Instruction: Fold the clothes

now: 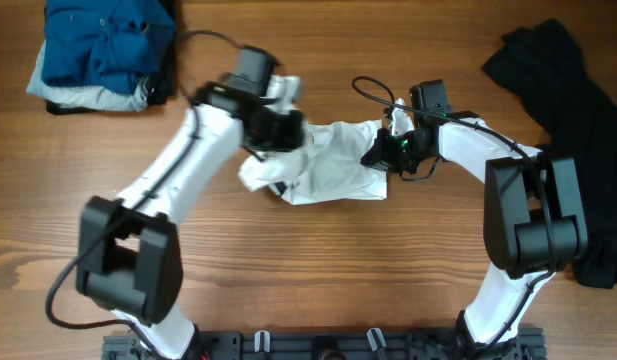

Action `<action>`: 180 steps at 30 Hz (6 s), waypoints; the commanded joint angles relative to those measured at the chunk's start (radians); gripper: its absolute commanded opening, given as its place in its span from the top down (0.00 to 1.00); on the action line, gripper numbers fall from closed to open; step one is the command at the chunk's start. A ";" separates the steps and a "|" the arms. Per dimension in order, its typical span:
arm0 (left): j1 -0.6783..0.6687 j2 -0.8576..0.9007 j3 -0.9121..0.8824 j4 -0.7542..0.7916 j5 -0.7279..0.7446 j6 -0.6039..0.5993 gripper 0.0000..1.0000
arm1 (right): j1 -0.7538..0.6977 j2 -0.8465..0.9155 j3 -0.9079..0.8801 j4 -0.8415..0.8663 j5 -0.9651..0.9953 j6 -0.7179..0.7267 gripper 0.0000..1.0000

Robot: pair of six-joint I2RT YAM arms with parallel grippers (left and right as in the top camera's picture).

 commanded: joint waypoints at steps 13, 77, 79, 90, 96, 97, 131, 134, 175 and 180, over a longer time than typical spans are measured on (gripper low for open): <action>-0.201 0.058 0.018 0.234 -0.076 -0.280 0.83 | -0.145 -0.214 0.200 -0.057 -0.162 0.008 0.96; 0.634 -0.273 0.306 -0.375 -0.152 -0.158 0.00 | 0.334 -0.078 0.179 -0.140 0.632 -0.254 0.66; 0.634 -0.273 0.307 -0.375 -0.153 -0.158 0.00 | 0.334 -0.074 0.179 -0.129 0.684 -0.238 0.94; 0.634 -0.273 0.306 -0.375 -0.156 -0.156 0.00 | 0.036 -0.167 0.187 -0.135 0.398 -0.212 0.96; 0.634 -0.265 0.305 -0.404 -0.155 -0.136 0.00 | -0.032 -0.070 0.187 -0.159 0.383 -0.231 0.13; 0.632 -0.258 0.305 -0.410 -0.155 -0.136 0.00 | -0.045 -0.080 0.192 -0.169 0.356 -0.231 0.11; 0.465 -0.137 0.305 -0.418 -0.156 -0.031 0.00 | 0.089 -0.364 0.077 -0.512 0.516 0.103 0.03; 0.354 -0.108 0.305 -0.410 -0.155 -0.032 0.00 | -0.034 -0.437 0.120 -0.459 0.489 0.063 0.04; 0.080 0.425 0.397 -0.103 -0.976 0.463 0.03 | -0.274 -0.415 0.120 -0.344 0.414 -0.031 0.11; -0.045 0.302 0.468 -0.209 -0.688 0.332 0.00 | -0.274 -0.415 0.120 -0.343 0.391 -0.031 0.11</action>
